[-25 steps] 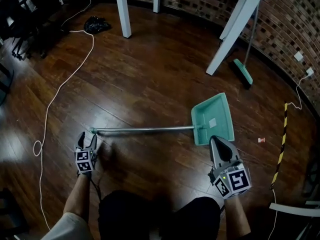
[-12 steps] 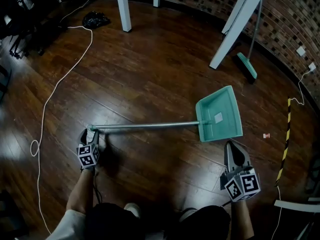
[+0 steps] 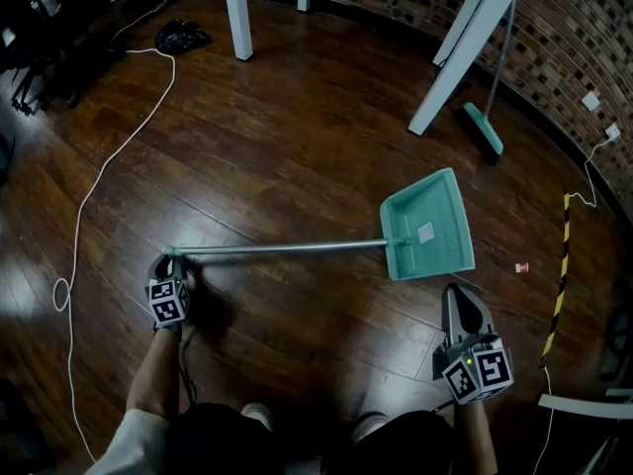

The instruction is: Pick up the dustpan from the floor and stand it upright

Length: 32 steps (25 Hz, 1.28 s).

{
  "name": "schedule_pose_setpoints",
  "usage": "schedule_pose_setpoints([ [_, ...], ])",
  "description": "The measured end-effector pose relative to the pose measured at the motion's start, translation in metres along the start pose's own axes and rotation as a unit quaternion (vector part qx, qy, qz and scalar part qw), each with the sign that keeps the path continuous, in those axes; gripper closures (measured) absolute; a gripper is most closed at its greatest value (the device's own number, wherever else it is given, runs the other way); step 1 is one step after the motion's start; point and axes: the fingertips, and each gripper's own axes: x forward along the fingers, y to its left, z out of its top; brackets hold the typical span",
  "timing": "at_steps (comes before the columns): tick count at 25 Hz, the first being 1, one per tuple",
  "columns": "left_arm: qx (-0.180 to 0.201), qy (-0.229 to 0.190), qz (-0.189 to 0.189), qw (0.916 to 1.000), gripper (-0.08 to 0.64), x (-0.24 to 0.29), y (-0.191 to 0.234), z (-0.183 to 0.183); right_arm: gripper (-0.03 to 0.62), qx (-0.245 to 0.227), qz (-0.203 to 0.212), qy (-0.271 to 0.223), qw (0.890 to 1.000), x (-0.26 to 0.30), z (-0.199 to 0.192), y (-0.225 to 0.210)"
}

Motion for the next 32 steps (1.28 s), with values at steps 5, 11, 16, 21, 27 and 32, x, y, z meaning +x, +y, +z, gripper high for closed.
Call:
schedule_pose_setpoints([
  [5, -0.011, -0.002, 0.001, 0.9999, 0.478, -0.007, -0.002, 0.008, 0.588, 0.009, -0.014, -0.005, 1.000, -0.006, -0.001, -0.010],
  [11, 0.003, -0.080, 0.008, 0.9968, 0.476, -0.025, 0.005, 0.092, 0.588, 0.030, -0.030, -0.021, 0.999, -0.011, 0.011, -0.023],
  [16, 0.021, -0.134, -0.008, 0.9908, 0.471, -0.038, 0.001, 0.173, 0.588, 0.034, -0.042, -0.045, 0.998, -0.024, 0.031, -0.026],
  [21, 0.077, -0.181, -0.021, 0.9803, 0.468, -0.057, -0.021, 0.255, 0.588, 0.031, -0.071, -0.067, 0.995, -0.052, 0.044, -0.049],
  [27, 0.134, -0.231, -0.053, 0.9621, 0.466, -0.076, -0.064, 0.343, 0.589, 0.052, -0.127, -0.089, 0.987, -0.102, 0.054, -0.077],
  [32, 0.127, -0.292, -0.084, 0.9443, 0.462, -0.104, -0.116, 0.417, 0.589, -0.005, -0.154, -0.083, 0.985, -0.126, 0.069, -0.088],
])
